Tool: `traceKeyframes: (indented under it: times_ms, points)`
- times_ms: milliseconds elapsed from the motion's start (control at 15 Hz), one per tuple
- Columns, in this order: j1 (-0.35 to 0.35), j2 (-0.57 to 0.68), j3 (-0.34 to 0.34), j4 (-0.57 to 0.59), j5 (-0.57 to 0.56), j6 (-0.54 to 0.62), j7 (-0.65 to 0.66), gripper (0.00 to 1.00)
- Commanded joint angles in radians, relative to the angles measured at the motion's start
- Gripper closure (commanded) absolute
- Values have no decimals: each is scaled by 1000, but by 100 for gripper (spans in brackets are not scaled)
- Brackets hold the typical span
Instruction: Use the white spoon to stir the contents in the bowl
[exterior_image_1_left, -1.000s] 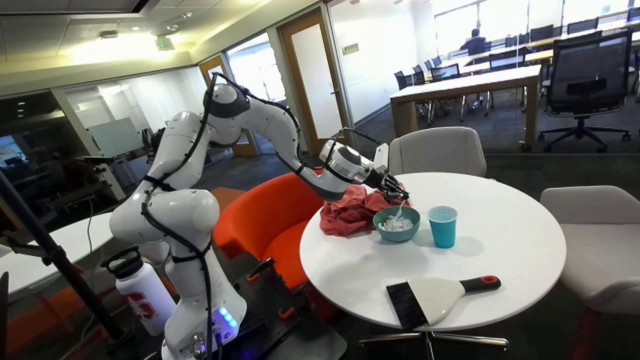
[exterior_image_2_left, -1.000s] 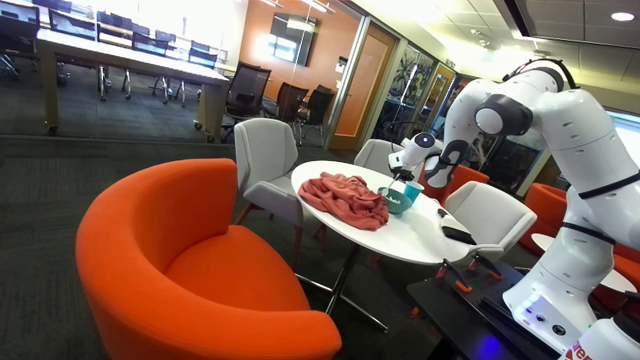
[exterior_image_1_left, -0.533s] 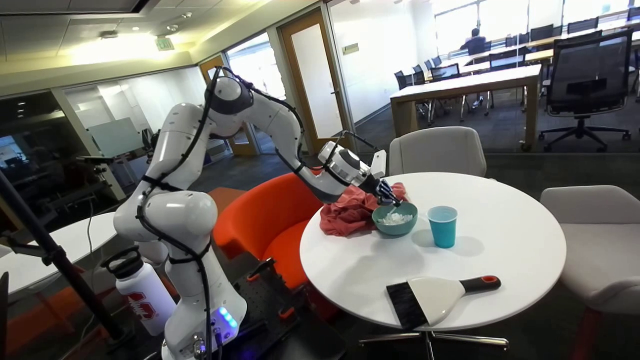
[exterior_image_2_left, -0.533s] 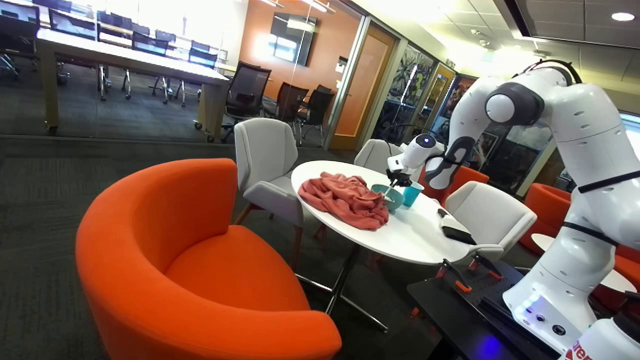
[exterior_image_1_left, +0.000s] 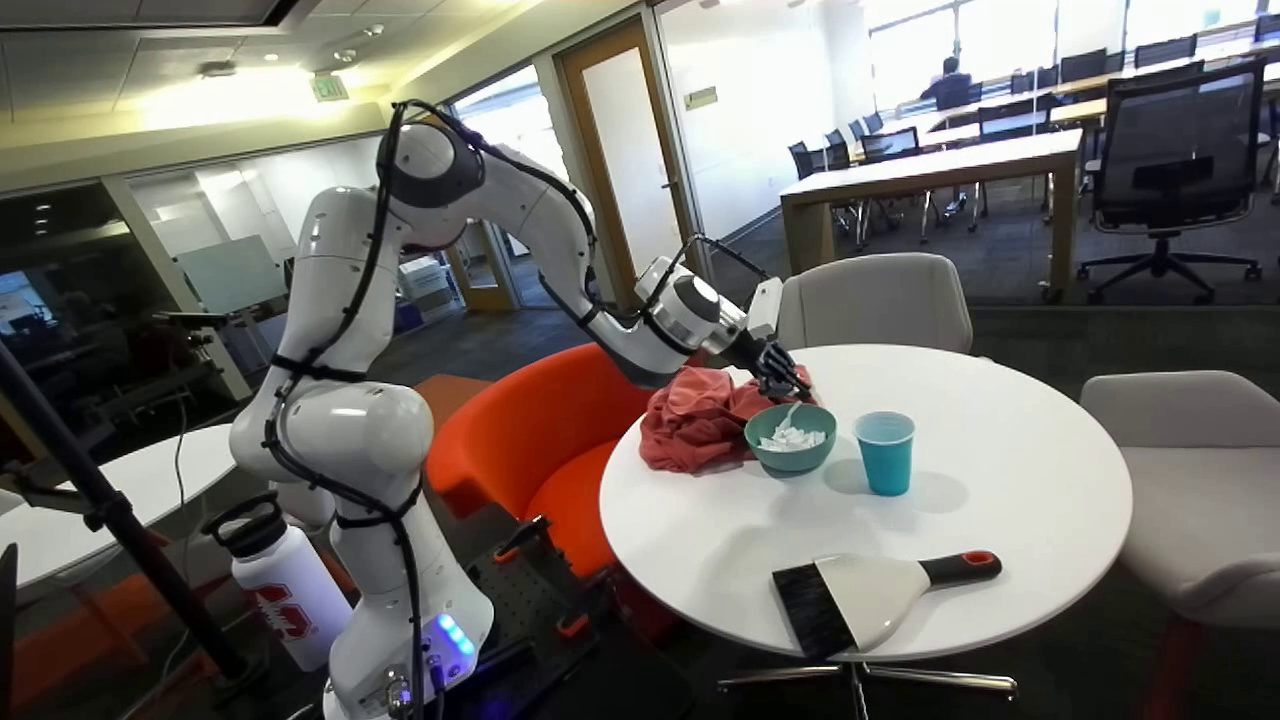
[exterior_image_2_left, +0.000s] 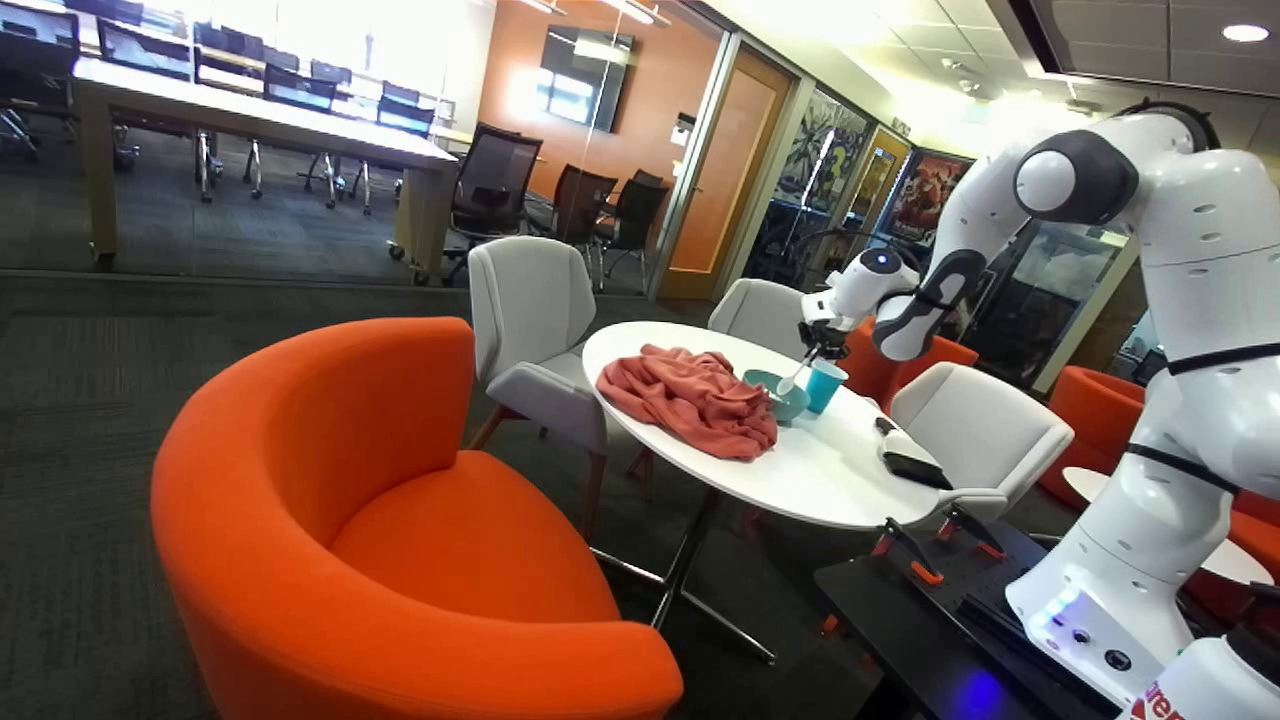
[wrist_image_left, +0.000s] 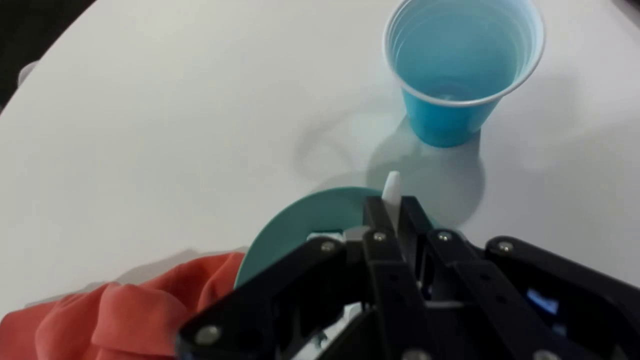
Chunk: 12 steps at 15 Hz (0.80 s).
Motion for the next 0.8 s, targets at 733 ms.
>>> traceKeyframes:
  times_ms: [733]
  points:
    - [-3,25,-53,22,-4,-84,-6,97]
